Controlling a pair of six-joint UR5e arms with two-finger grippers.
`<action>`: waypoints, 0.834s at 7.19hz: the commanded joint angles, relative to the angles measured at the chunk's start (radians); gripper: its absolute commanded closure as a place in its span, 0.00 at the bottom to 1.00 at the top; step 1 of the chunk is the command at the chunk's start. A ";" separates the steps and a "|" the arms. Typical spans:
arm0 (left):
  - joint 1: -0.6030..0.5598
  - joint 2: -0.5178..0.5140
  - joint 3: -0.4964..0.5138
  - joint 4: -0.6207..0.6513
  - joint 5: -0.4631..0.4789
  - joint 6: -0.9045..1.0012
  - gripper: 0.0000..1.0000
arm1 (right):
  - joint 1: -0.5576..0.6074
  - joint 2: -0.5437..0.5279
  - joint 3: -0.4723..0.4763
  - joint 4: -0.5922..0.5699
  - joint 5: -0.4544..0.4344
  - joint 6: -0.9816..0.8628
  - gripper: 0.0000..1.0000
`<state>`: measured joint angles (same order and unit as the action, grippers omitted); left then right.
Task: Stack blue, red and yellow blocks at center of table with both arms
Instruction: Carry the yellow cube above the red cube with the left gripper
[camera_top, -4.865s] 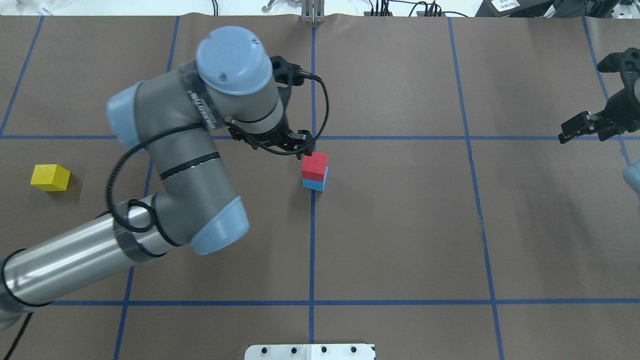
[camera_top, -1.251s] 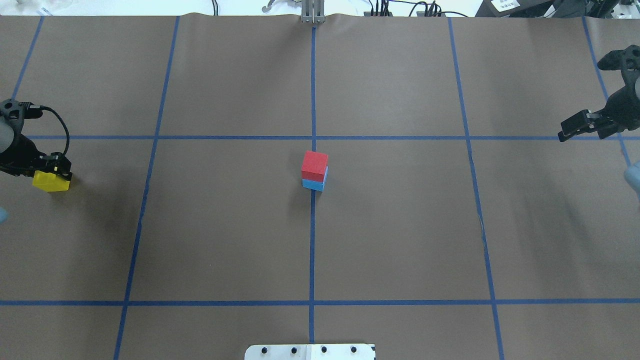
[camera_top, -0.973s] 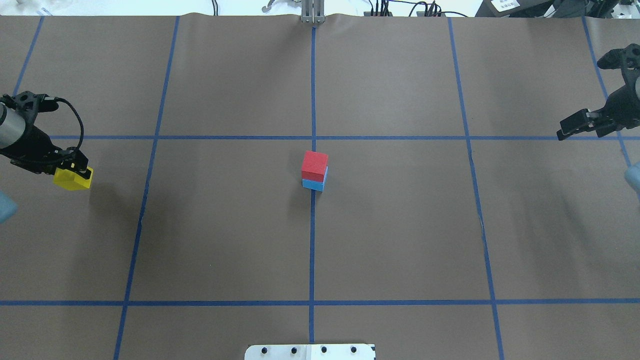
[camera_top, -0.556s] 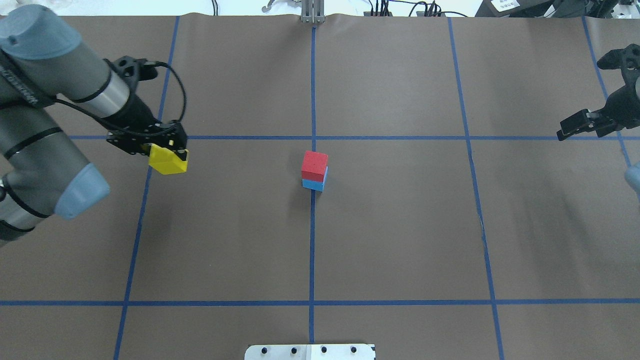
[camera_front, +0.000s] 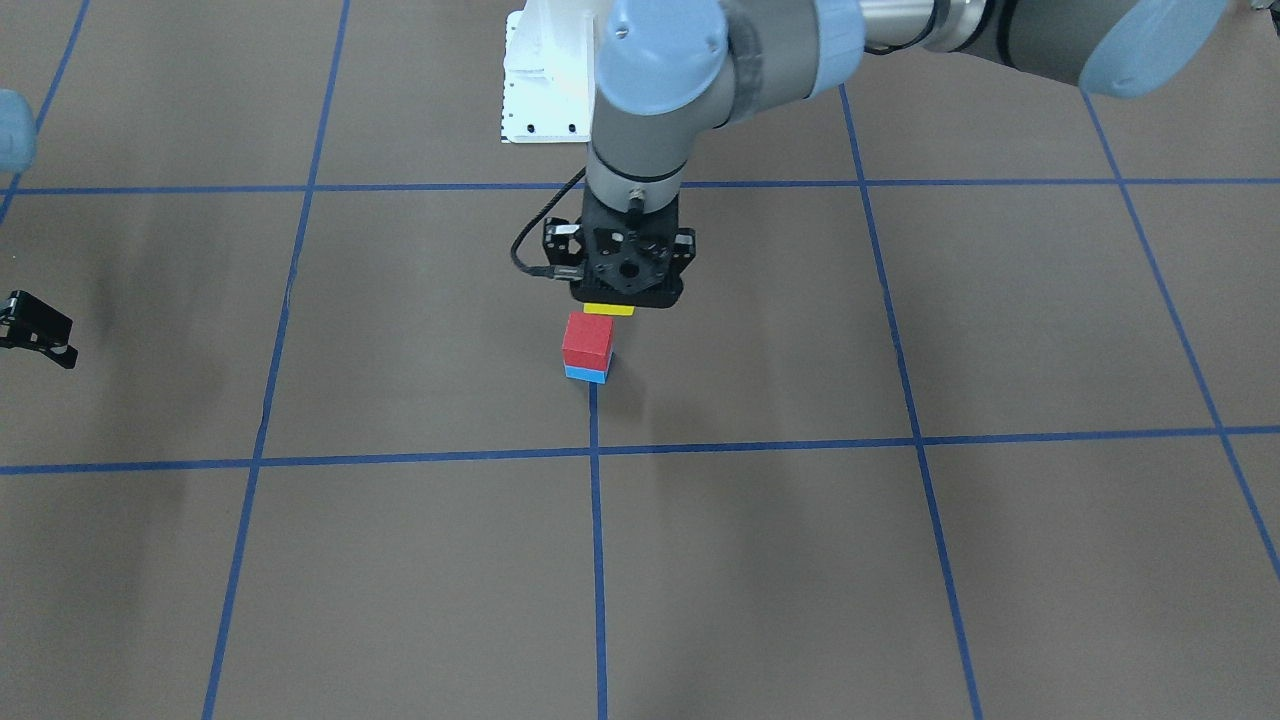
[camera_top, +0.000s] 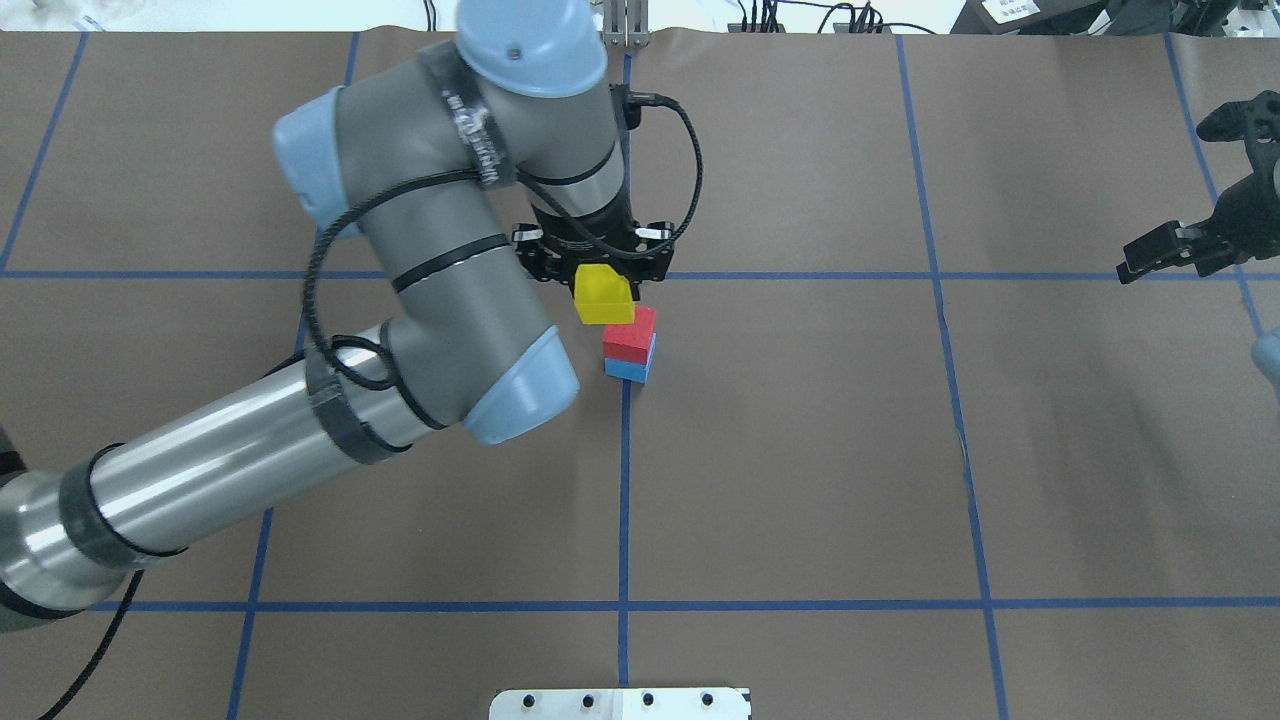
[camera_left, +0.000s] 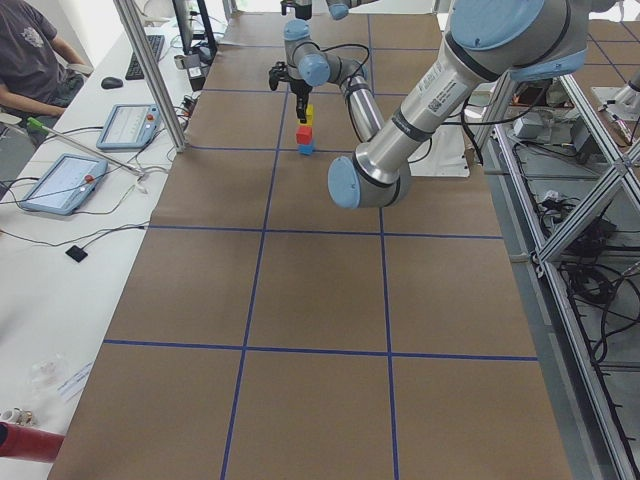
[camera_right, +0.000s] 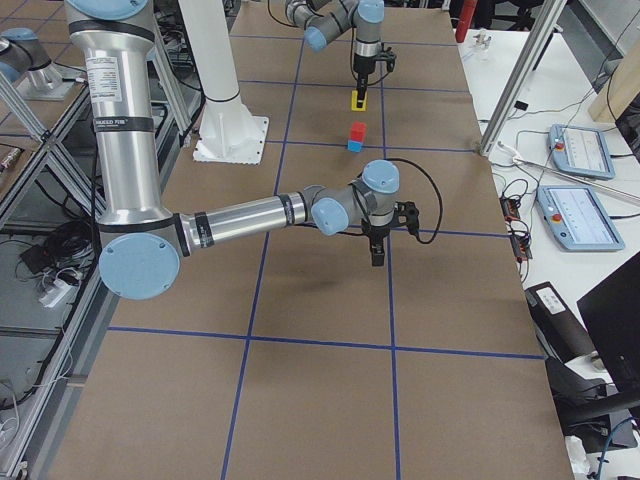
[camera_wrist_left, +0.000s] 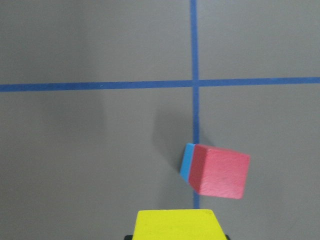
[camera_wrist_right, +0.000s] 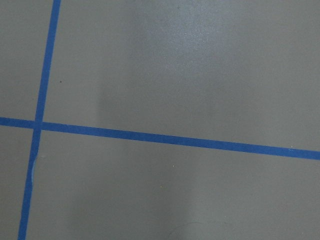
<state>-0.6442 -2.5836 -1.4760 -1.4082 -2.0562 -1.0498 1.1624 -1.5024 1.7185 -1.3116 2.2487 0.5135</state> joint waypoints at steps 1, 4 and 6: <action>0.046 -0.050 0.124 -0.015 0.054 0.065 1.00 | 0.000 -0.002 0.000 0.000 0.000 0.002 0.00; 0.047 -0.053 0.140 -0.017 0.054 0.080 1.00 | 0.002 -0.004 0.004 0.000 0.000 0.007 0.00; 0.047 -0.052 0.149 -0.031 0.054 0.082 1.00 | 0.000 -0.004 0.004 0.000 0.000 0.011 0.00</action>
<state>-0.5967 -2.6357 -1.3346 -1.4280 -2.0020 -0.9690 1.1641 -1.5063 1.7223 -1.3116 2.2488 0.5221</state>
